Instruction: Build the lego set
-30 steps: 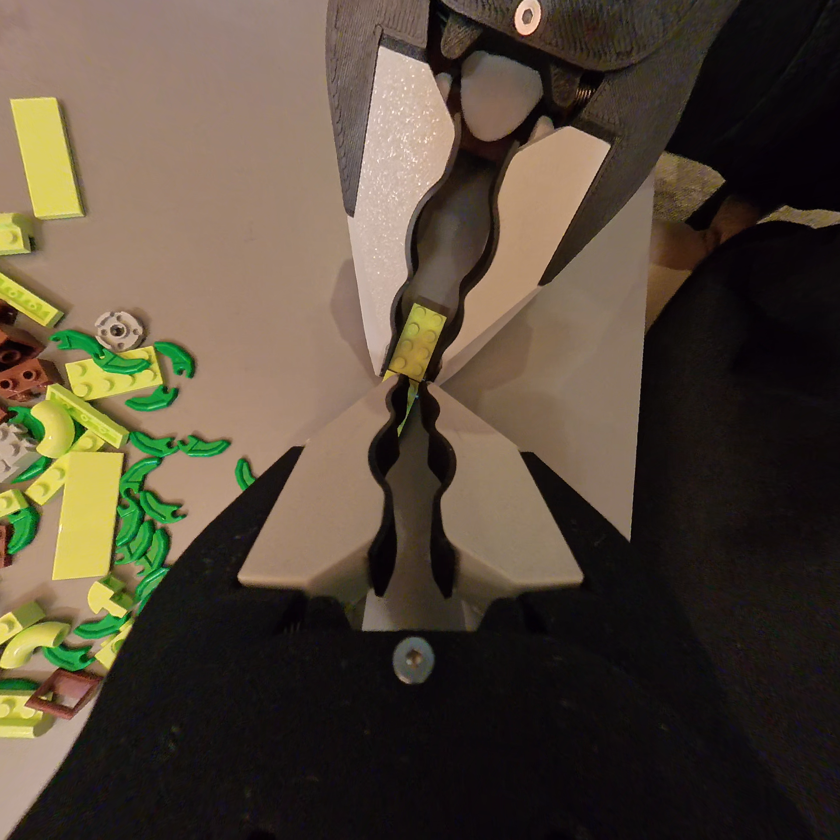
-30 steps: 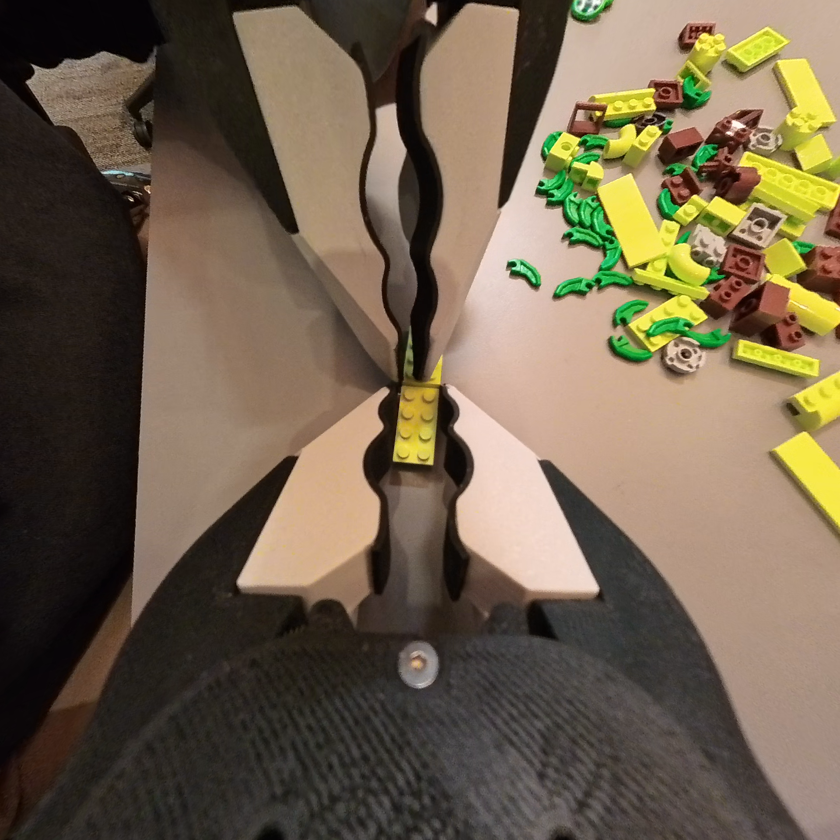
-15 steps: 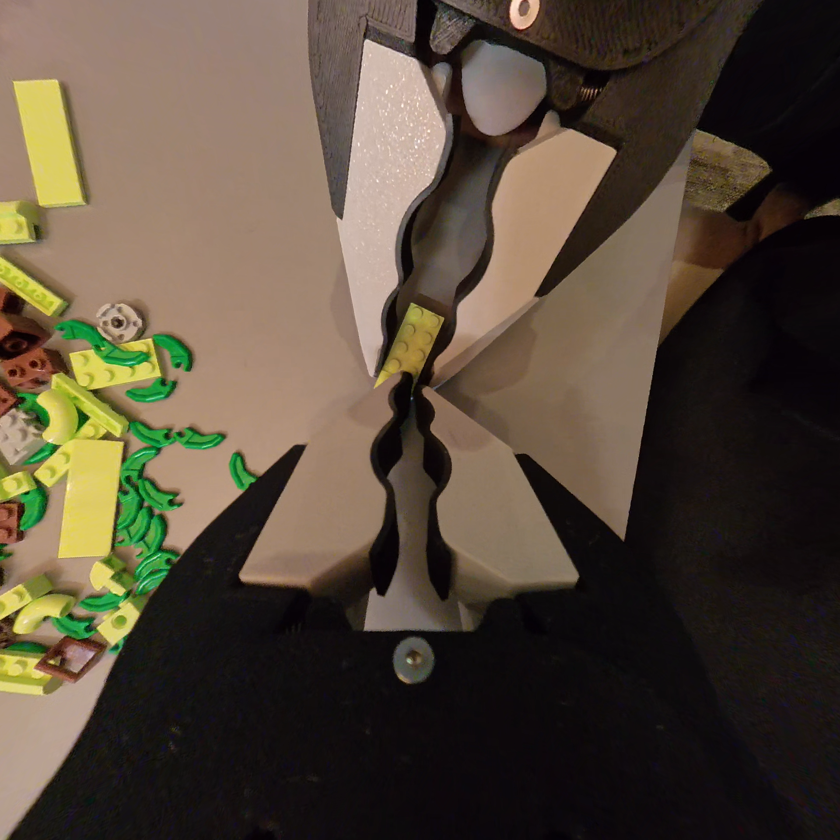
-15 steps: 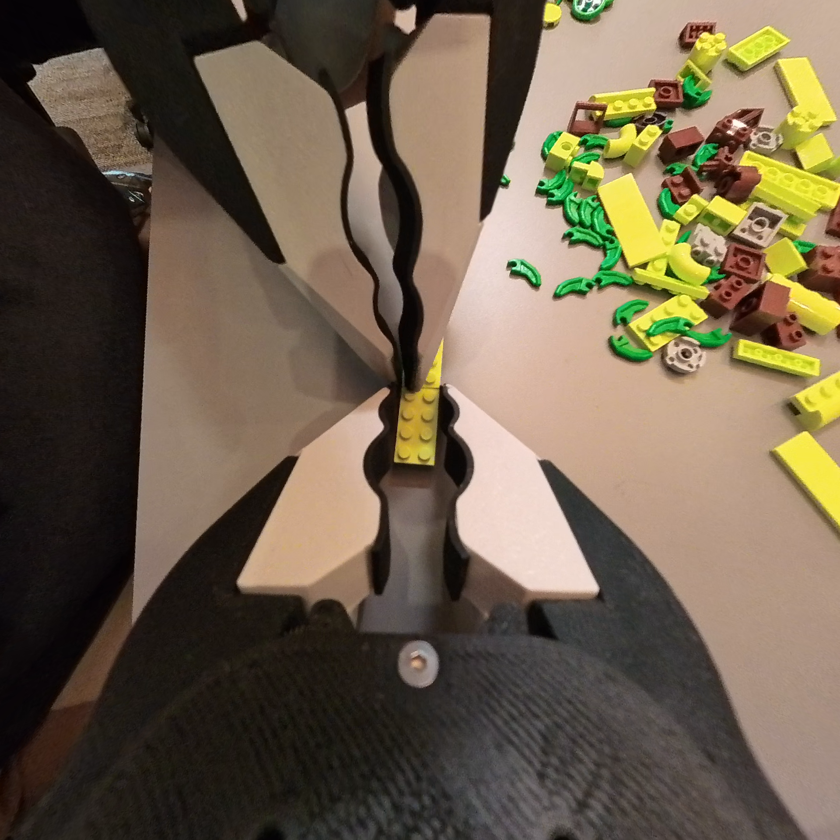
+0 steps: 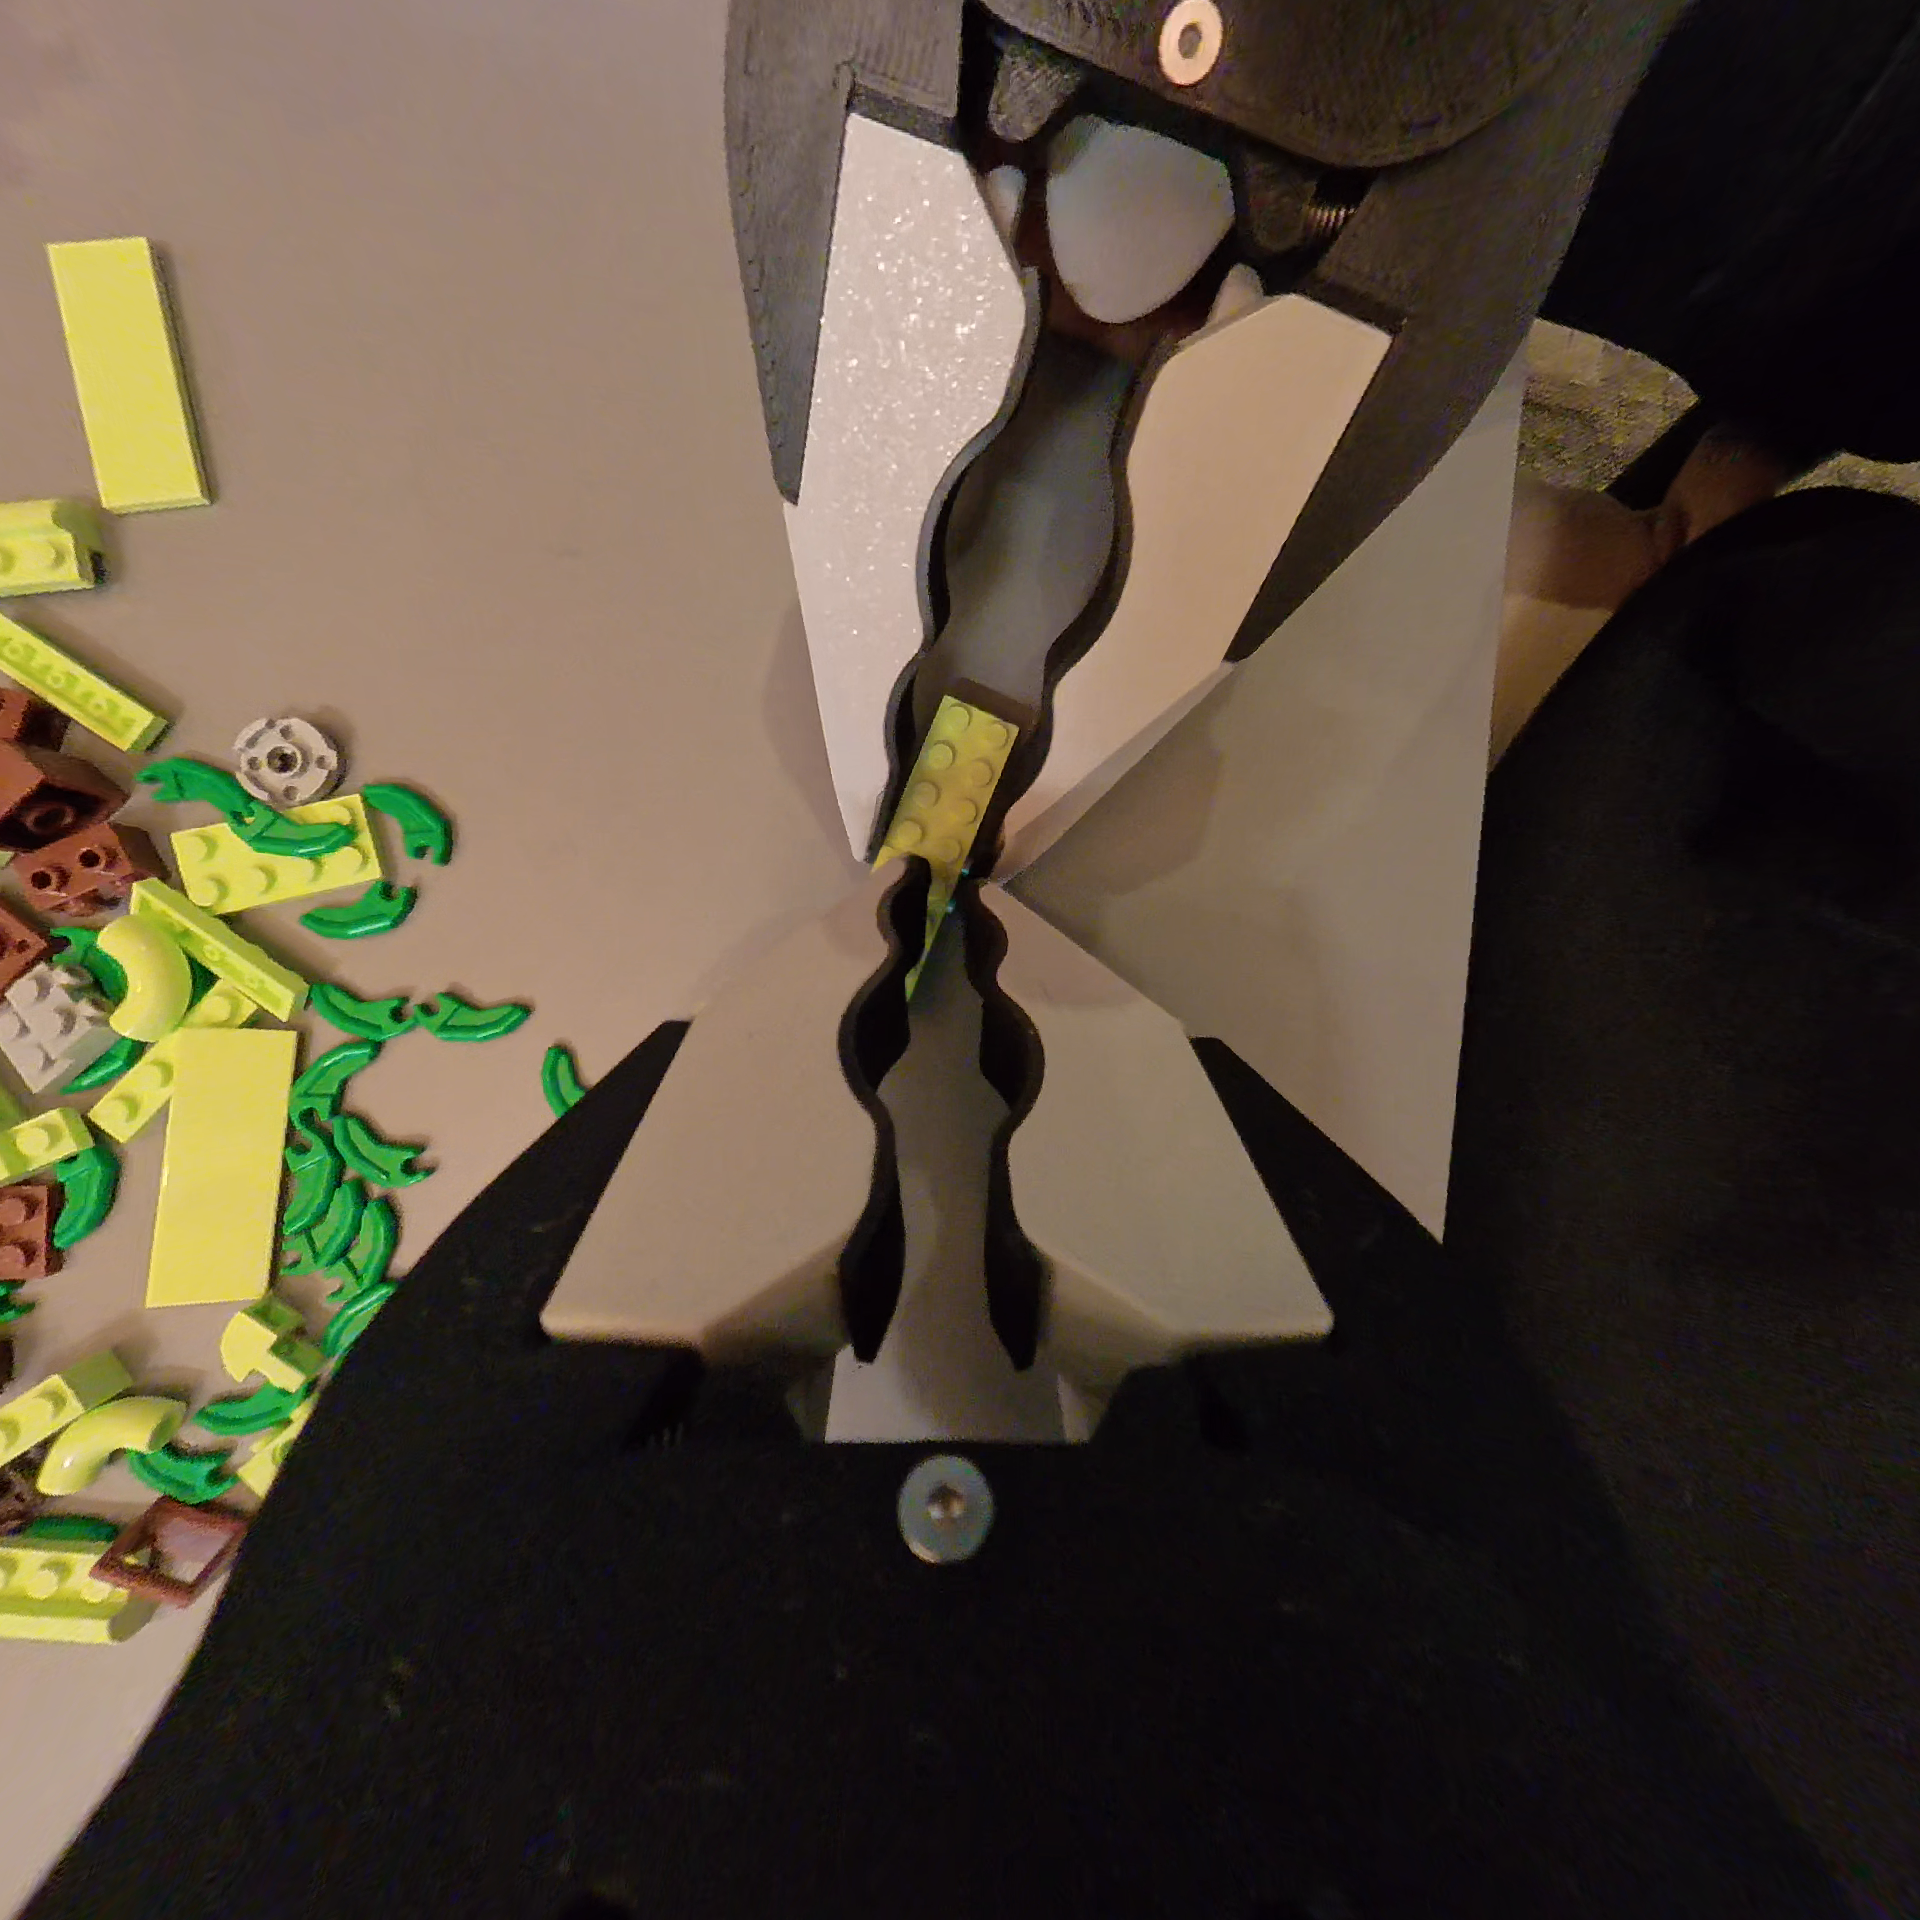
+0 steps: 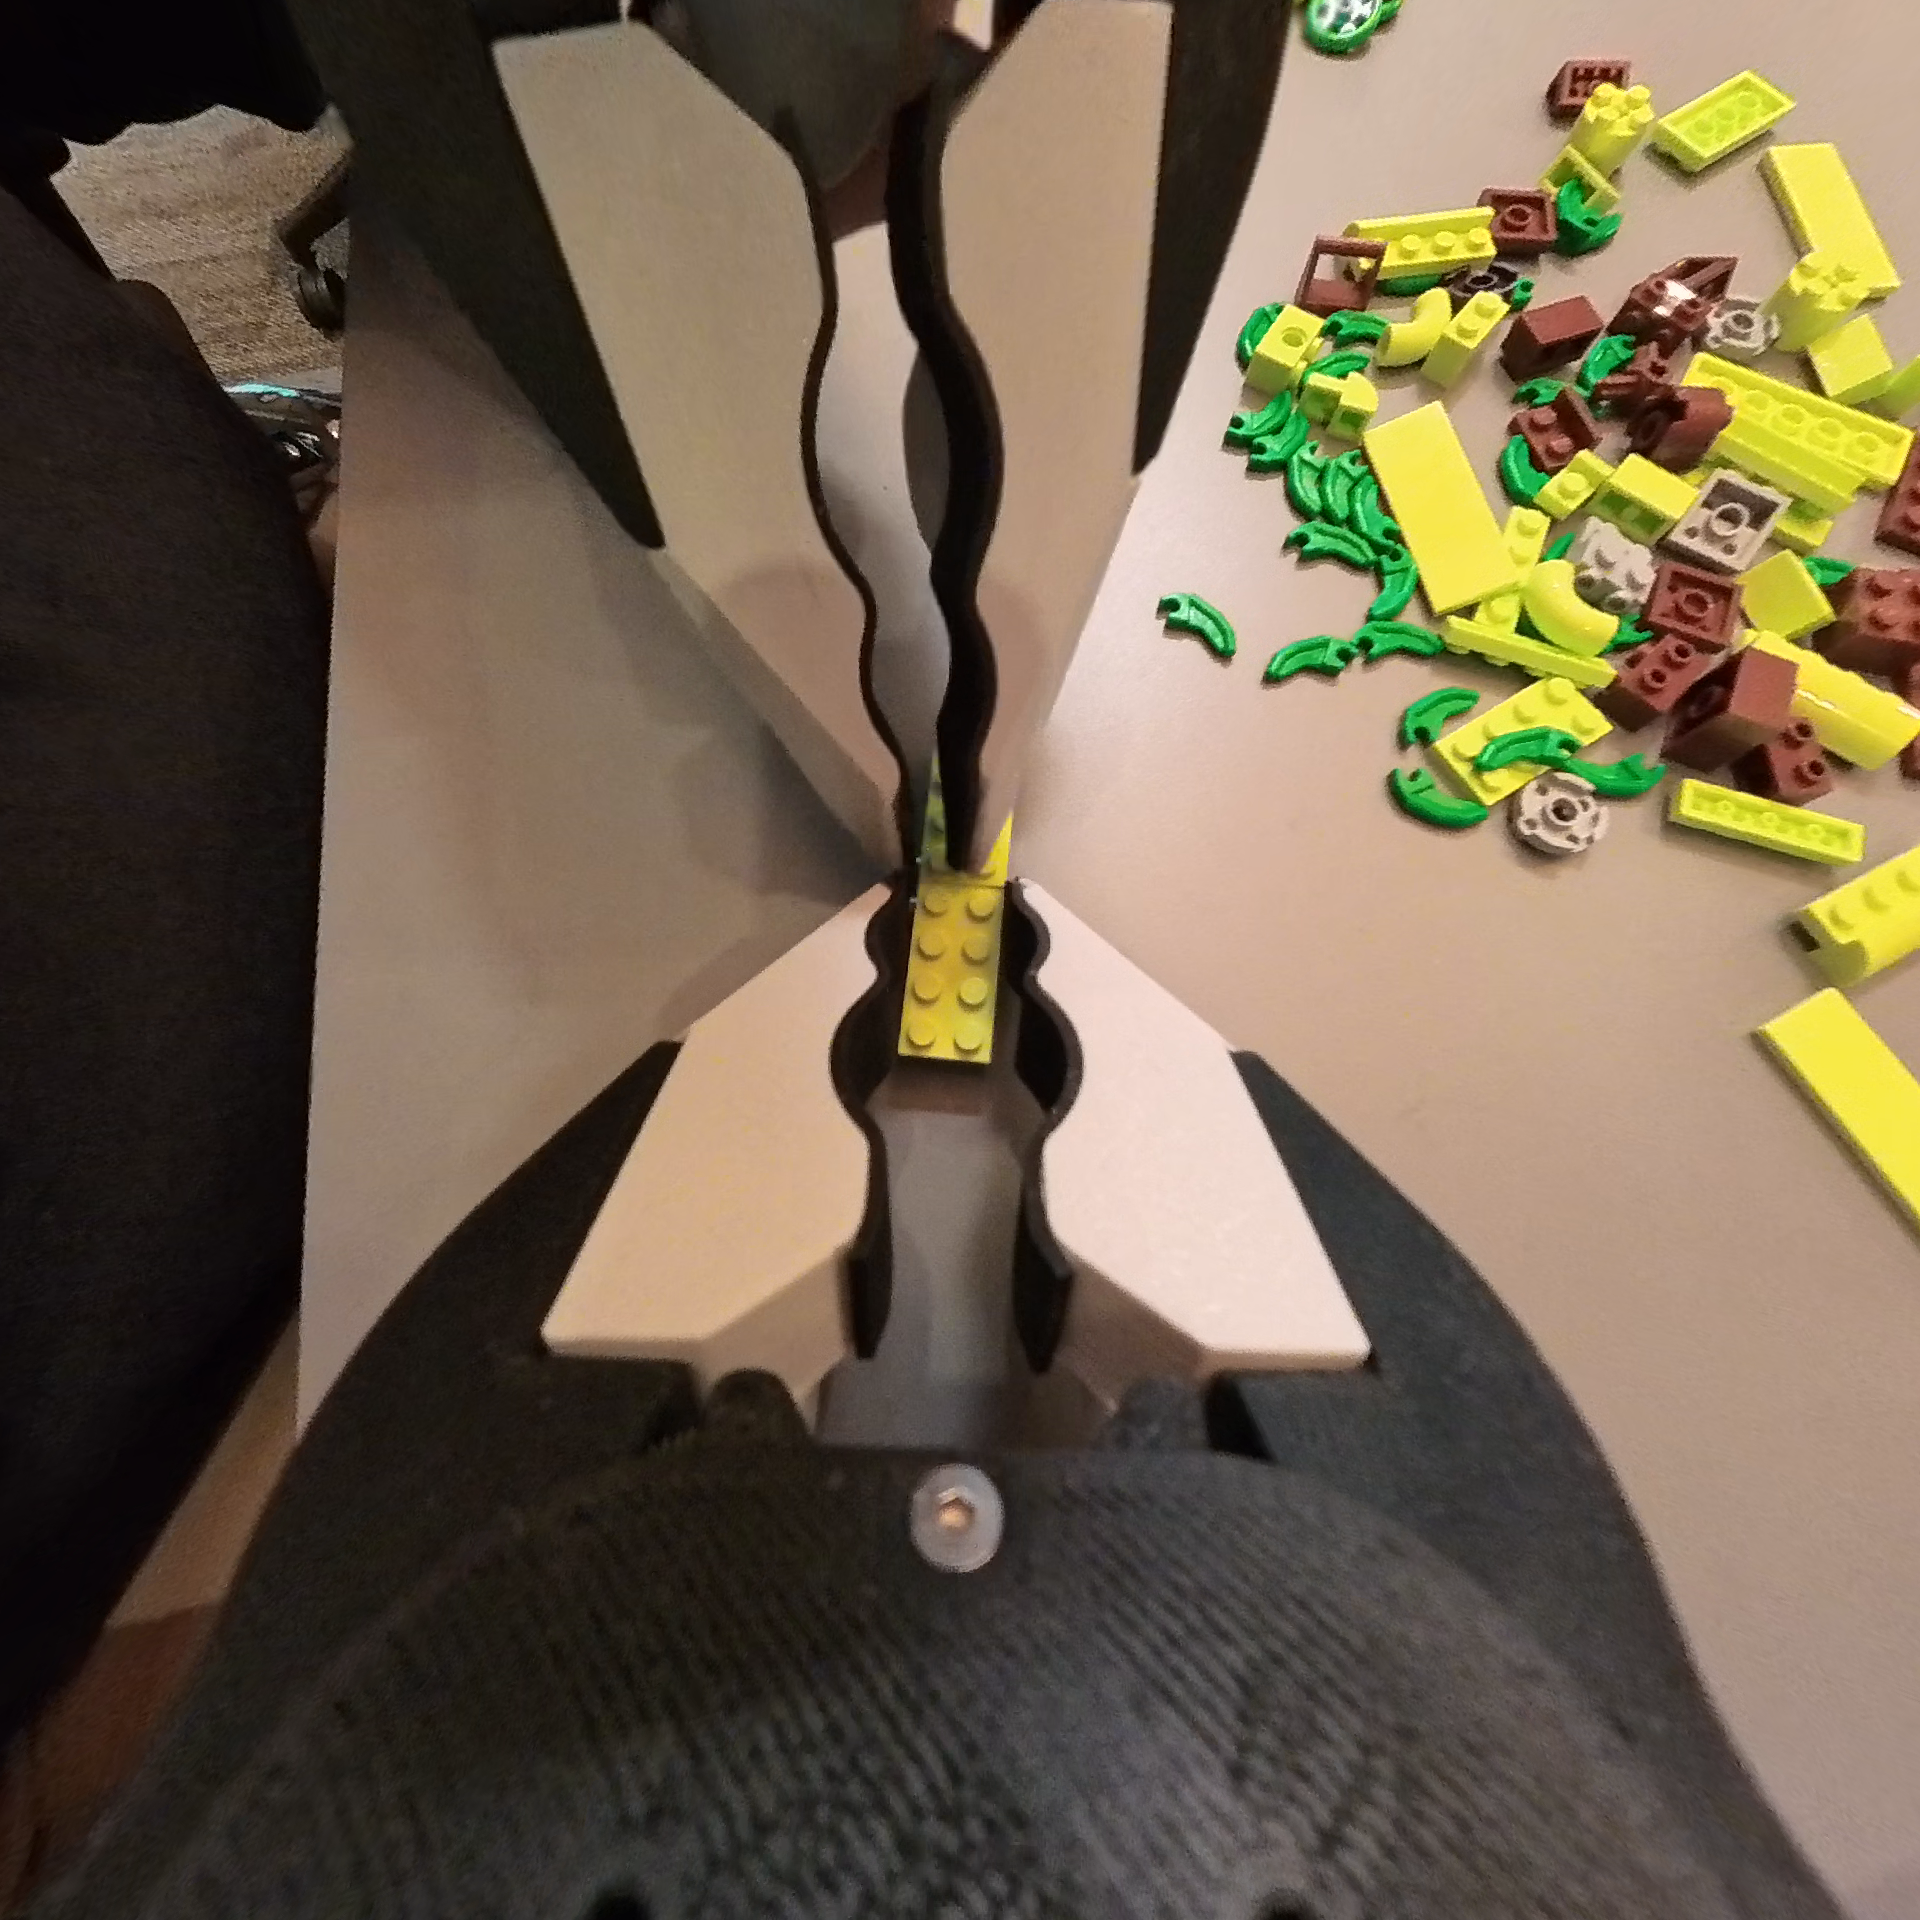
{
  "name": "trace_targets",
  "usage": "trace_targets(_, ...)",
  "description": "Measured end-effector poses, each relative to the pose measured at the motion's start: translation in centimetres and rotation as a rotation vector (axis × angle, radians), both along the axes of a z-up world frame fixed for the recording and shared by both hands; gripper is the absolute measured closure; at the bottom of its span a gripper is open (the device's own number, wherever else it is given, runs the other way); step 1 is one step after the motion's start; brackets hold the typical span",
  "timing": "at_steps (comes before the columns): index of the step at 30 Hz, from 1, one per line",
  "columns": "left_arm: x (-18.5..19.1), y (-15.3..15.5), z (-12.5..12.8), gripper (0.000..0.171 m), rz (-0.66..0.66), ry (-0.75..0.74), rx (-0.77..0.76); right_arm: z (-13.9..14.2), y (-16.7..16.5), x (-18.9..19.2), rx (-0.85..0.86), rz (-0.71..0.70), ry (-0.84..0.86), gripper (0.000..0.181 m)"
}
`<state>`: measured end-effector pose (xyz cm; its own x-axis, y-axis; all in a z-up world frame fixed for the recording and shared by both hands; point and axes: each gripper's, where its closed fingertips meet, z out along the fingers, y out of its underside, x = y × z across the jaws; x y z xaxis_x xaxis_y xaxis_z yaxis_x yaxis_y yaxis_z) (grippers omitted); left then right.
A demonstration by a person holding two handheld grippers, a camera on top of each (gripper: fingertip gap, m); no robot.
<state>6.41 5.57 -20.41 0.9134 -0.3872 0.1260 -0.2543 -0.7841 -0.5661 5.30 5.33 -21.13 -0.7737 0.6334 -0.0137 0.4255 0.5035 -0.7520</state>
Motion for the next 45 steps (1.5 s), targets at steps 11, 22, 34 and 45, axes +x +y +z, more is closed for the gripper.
trace_targets(11,0.1,0.0,-0.2,0.169,0.008,0.043,-0.004,0.0,0.0,0.0,-0.006,-0.001,-0.008,0.165)
trace_targets(22,-0.5,-0.1,0.1,0.158,0.006,0.014,0.007,0.0,0.0,0.1,-0.009,0.006,-0.008,0.16)
trace_targets(34,-0.8,-0.2,-0.1,0.159,0.003,0.068,0.014,1.6,0.2,-0.1,-0.112,-0.011,0.02,0.16)
trace_targets(45,-0.8,-0.1,0.5,0.162,-0.002,0.062,0.038,1.5,0.2,-0.1,-0.11,-0.008,0.013,0.171)
